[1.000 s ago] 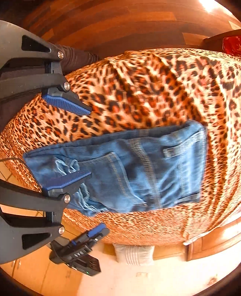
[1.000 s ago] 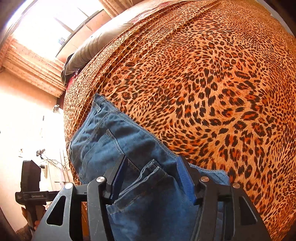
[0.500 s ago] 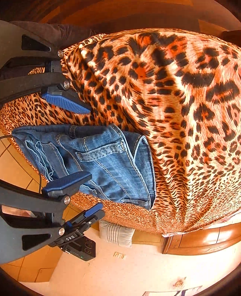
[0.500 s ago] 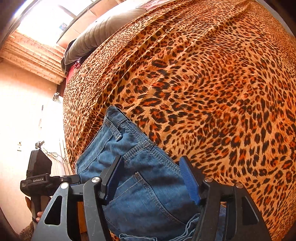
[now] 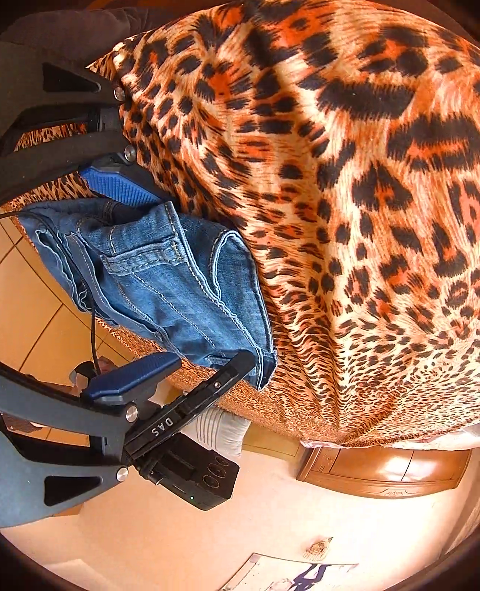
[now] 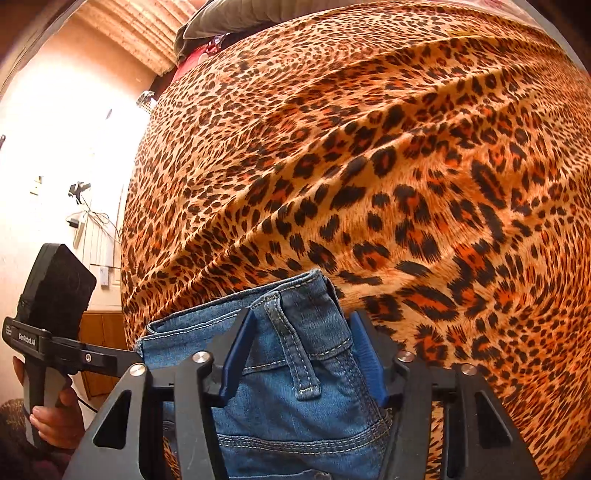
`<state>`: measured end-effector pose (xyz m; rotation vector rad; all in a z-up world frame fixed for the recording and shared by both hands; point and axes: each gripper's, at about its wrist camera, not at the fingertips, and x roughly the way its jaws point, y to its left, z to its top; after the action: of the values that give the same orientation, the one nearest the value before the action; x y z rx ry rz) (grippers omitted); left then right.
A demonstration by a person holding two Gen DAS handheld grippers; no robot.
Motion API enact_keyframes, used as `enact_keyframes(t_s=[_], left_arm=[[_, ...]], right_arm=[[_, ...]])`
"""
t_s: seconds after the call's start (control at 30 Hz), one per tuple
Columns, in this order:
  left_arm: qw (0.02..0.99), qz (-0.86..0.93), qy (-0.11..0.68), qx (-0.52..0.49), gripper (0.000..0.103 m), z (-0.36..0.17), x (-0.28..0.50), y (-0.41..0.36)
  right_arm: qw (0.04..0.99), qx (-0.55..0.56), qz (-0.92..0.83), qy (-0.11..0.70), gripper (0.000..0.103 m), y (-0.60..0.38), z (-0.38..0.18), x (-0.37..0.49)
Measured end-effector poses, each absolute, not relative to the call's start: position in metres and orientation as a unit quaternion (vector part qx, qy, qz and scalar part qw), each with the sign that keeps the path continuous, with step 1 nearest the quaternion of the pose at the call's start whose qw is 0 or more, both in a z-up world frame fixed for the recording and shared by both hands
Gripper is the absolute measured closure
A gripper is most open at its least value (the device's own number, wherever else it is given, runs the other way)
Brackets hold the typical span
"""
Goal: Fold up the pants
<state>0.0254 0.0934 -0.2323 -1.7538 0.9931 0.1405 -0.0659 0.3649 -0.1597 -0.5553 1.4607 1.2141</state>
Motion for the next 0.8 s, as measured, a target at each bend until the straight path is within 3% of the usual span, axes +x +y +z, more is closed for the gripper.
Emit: enact_keyframes(t_s=[0.03,0.1,0.13,0.37,0.8], left_arm=[[0.536,0.061,0.418,-0.731,0.031,-0.232,0.025,0.093],[0.558,0.074,0.440,-0.700,0.056,-0.226,0.023,0.089],[0.573,0.084,0.459,-0.674,0.079,-0.223,0.030,0.084],[0.640,0.104,0.483,-0.588,0.085,-0.187,0.040,0.068],[0.770,0.042,0.474,-0.425,0.088,-0.067,0.046,-0.008]], right_arm=[[0.550,-0.249,0.510,0.613,0.062,0.368,-0.160,-0.068],[0.549,-0.262,0.509,0.608,0.065,0.369,-0.161,-0.069],[0.551,-0.266,0.510,0.605,0.068,0.369,-0.160,-0.071],[0.565,-0.233,0.521,0.596,0.081,0.356,-0.144,-0.077],[0.613,-0.035,0.560,0.556,0.082,0.233,-0.043,-0.074]])
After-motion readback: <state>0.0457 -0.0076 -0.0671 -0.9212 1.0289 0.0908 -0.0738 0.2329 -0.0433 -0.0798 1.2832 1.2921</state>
